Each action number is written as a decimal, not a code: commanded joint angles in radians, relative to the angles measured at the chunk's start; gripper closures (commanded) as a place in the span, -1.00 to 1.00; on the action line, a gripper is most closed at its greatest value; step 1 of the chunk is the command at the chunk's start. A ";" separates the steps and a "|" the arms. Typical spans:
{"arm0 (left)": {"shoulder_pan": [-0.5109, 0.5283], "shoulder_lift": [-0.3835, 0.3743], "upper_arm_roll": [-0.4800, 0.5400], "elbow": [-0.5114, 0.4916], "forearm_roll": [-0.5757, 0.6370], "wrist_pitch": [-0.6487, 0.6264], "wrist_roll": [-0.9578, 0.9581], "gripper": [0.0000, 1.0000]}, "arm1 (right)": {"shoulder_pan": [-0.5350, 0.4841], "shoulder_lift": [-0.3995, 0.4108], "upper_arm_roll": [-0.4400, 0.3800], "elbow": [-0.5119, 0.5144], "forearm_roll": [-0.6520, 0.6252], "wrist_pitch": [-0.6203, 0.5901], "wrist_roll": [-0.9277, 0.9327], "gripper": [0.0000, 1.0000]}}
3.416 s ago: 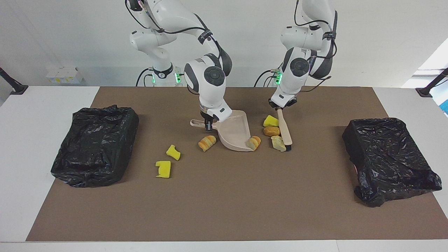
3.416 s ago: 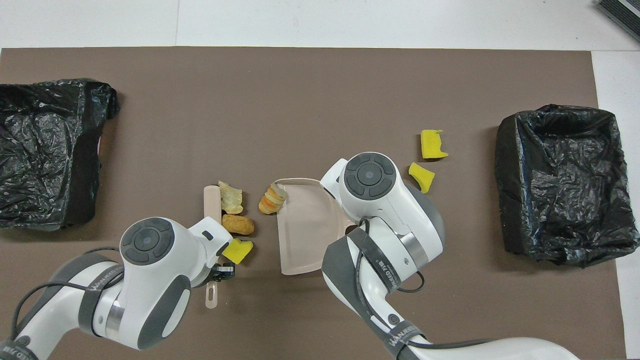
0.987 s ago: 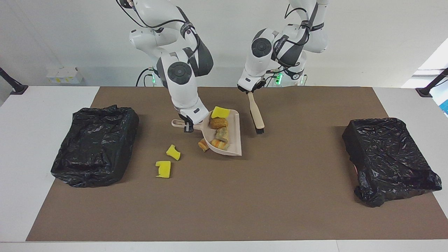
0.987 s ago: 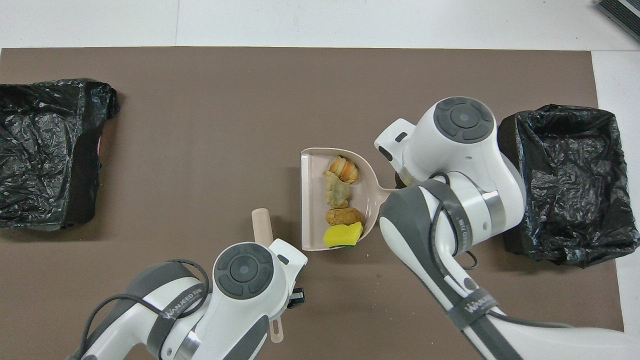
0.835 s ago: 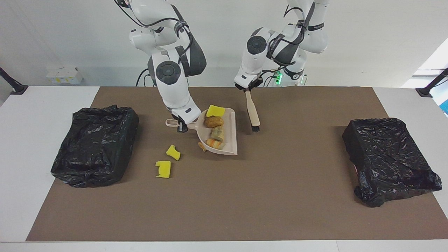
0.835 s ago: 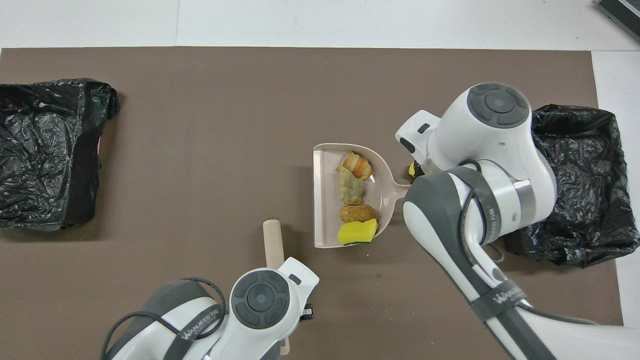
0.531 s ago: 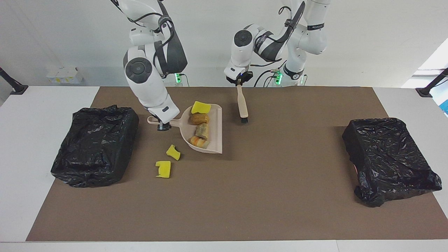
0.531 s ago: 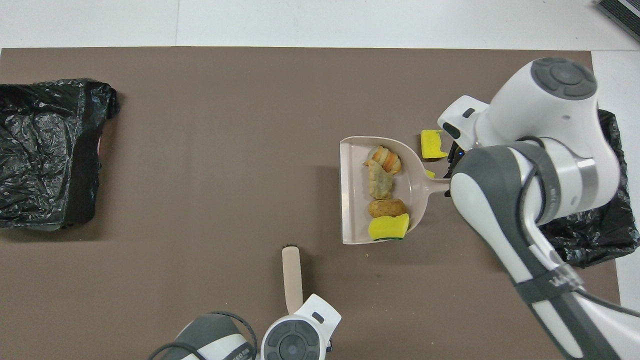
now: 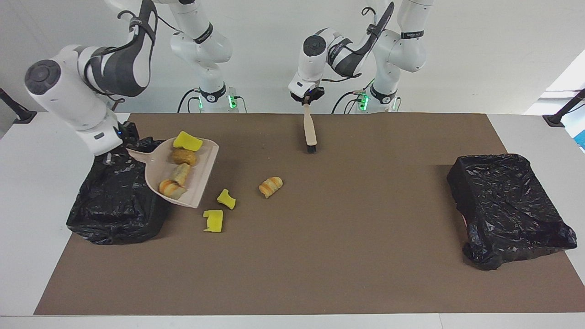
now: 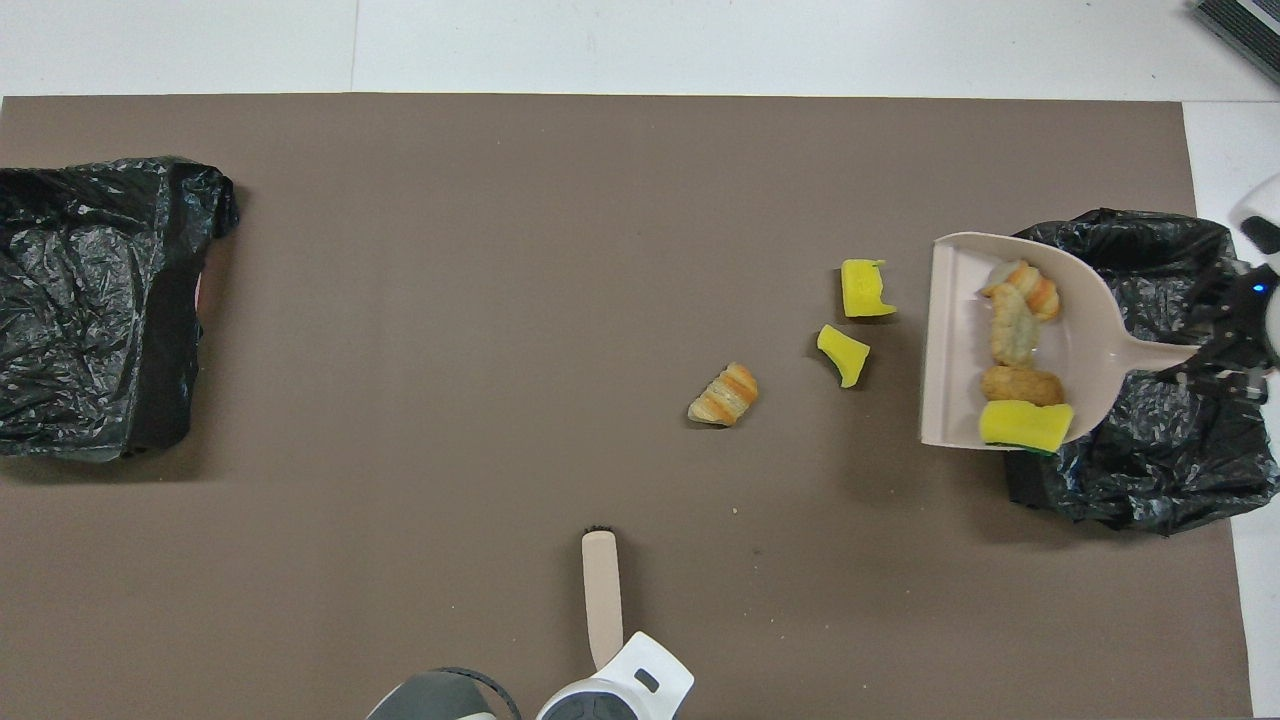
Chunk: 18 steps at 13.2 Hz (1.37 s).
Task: Sweep and dump trash in bin
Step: 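Raise the dustpan with the right gripper while the left gripper withdraws the brush, then tip the dustpan over the black bin nearest the right gripper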
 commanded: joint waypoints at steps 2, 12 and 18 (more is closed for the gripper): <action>-0.034 -0.023 0.015 -0.044 -0.017 0.042 -0.012 0.88 | -0.054 -0.004 0.015 0.087 -0.202 0.018 -0.060 1.00; -0.022 -0.013 0.016 -0.040 -0.019 0.049 0.014 0.54 | 0.022 -0.010 0.019 0.058 -0.698 0.183 -0.056 1.00; -0.017 -0.013 0.016 -0.040 -0.019 0.045 0.054 0.39 | 0.005 -0.010 0.025 0.066 -0.745 0.151 -0.056 1.00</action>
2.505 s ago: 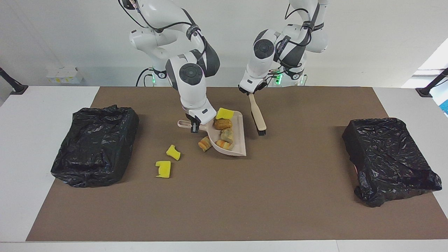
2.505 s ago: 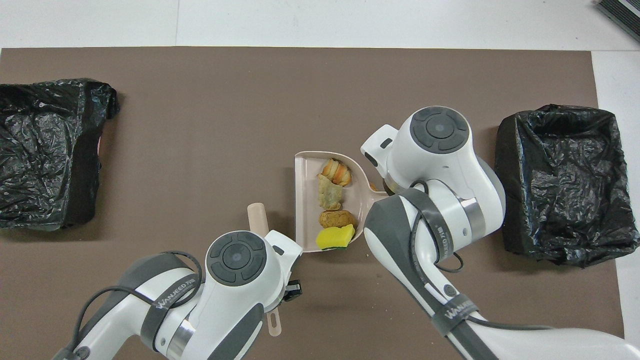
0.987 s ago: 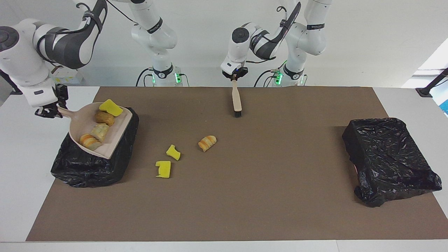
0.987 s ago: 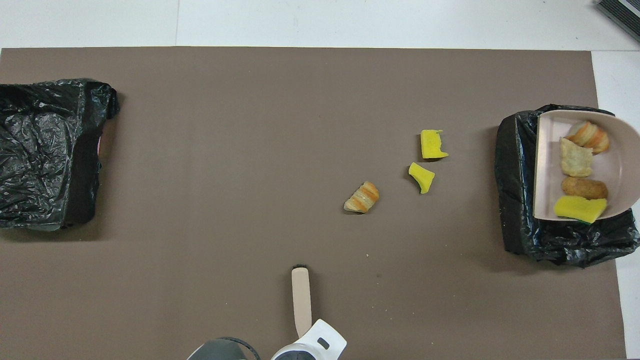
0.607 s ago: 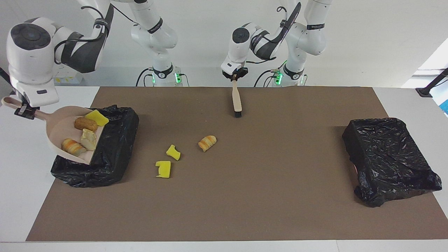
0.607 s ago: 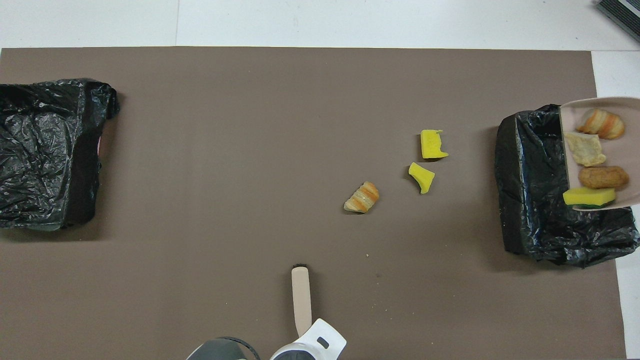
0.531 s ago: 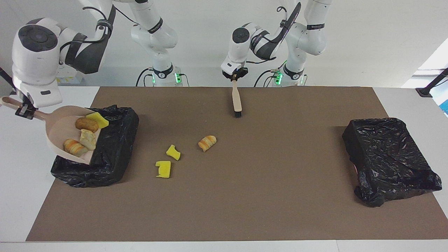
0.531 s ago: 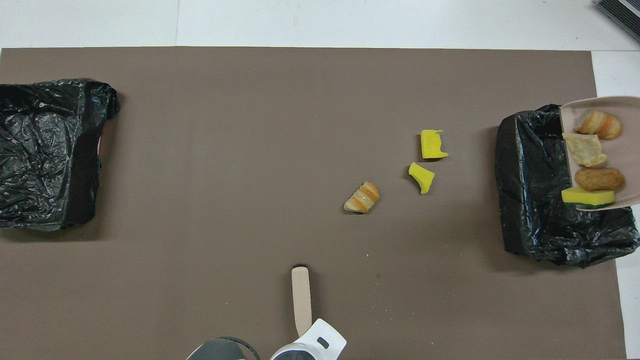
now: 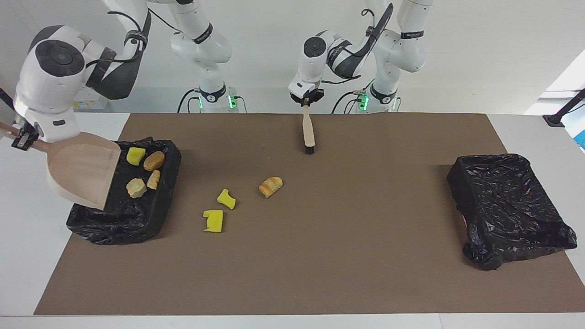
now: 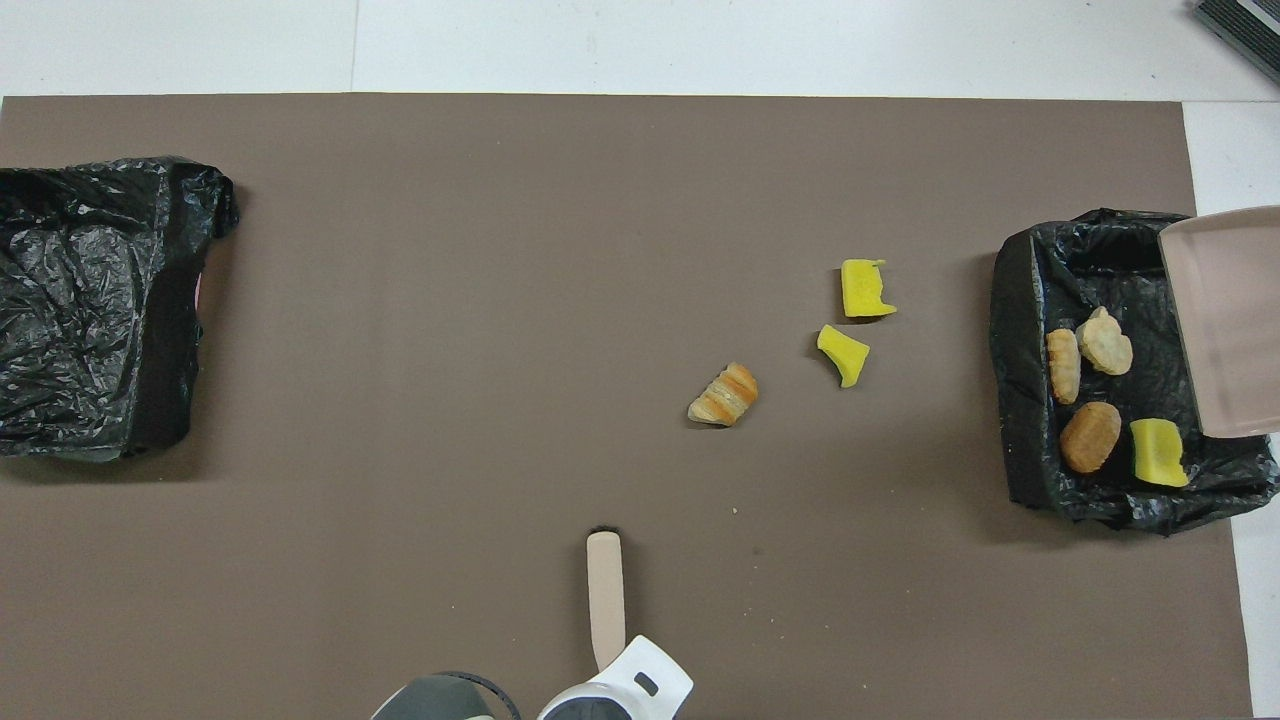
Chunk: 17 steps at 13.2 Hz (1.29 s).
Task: Sweep and dump trash in bin
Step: 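Bring the empty dustpan back toward the table center with the right gripper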
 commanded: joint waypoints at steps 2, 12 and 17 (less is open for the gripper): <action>-0.006 -0.010 0.014 -0.017 -0.018 0.014 0.044 0.12 | -0.012 -0.011 0.004 -0.003 0.096 -0.037 -0.013 1.00; 0.233 0.172 0.022 0.280 0.243 -0.086 0.212 -1.00 | 0.059 -0.080 0.042 -0.101 0.576 -0.132 0.474 1.00; 0.389 0.271 0.022 0.512 0.430 -0.169 0.263 -1.00 | 0.167 -0.080 0.045 -0.119 0.752 -0.138 1.005 1.00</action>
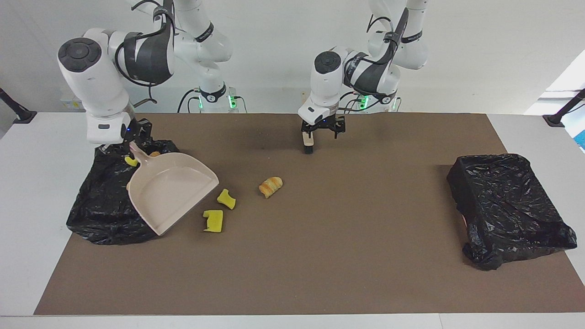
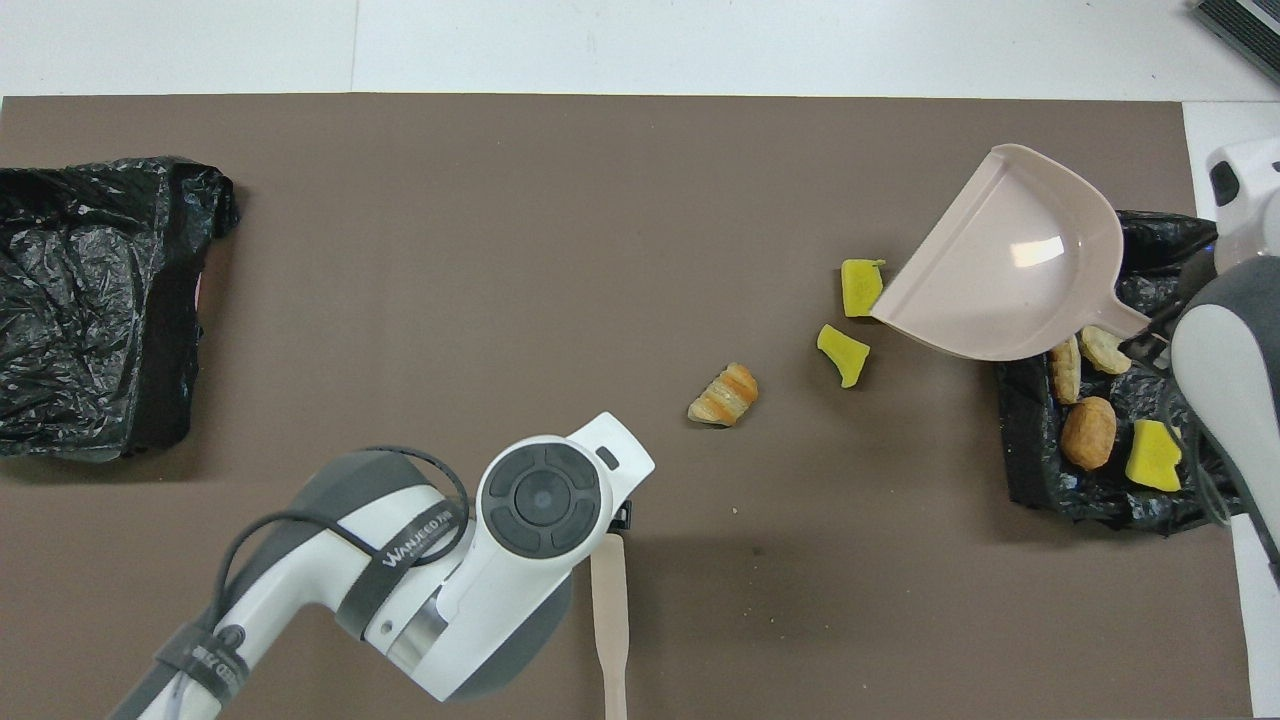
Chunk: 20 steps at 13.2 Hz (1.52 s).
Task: Sweep and dump trash in bin
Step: 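Bring the empty dustpan back toward the table center with the right gripper, then lower the dustpan onto the table and open the right gripper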
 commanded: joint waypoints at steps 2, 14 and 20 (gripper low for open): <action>0.129 0.025 -0.008 0.141 0.044 -0.058 0.071 -1.00 | 0.109 -0.001 0.002 -0.033 0.104 0.011 0.390 1.00; 0.529 -0.144 0.013 0.377 0.030 -0.410 0.580 -1.00 | 0.604 0.284 0.002 0.037 0.204 0.399 1.381 1.00; 0.536 -0.155 0.035 0.499 0.018 -0.541 0.608 -1.00 | 0.663 0.381 0.000 0.088 0.205 0.461 1.485 0.87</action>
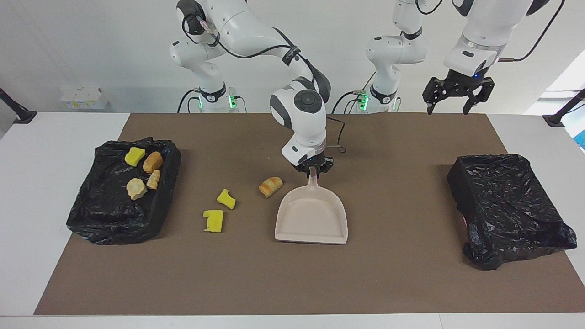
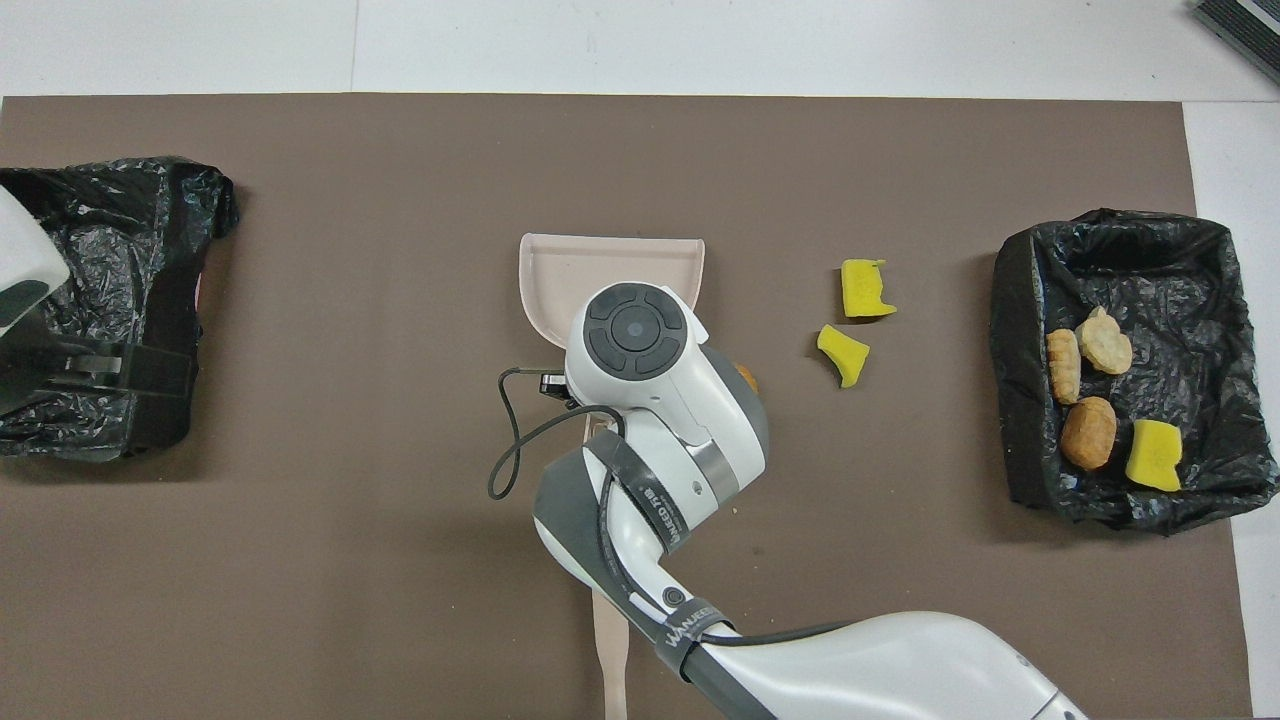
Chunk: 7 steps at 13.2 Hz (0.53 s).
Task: Sweep and dump trash in bin
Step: 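Lower the dustpan onto the table and open the right gripper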
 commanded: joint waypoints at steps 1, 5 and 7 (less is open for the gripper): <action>0.003 0.035 0.006 0.106 -0.029 -0.090 0.015 -1.00 | -0.021 0.006 -0.001 0.021 0.017 0.021 -0.019 -0.02; 0.042 0.141 0.021 0.268 -0.096 -0.165 0.027 -1.00 | -0.003 -0.015 -0.001 0.012 0.019 0.001 -0.031 -1.00; 0.057 0.150 0.018 0.276 -0.089 -0.176 0.113 -1.00 | -0.003 -0.060 0.000 -0.026 0.022 -0.038 -0.039 -1.00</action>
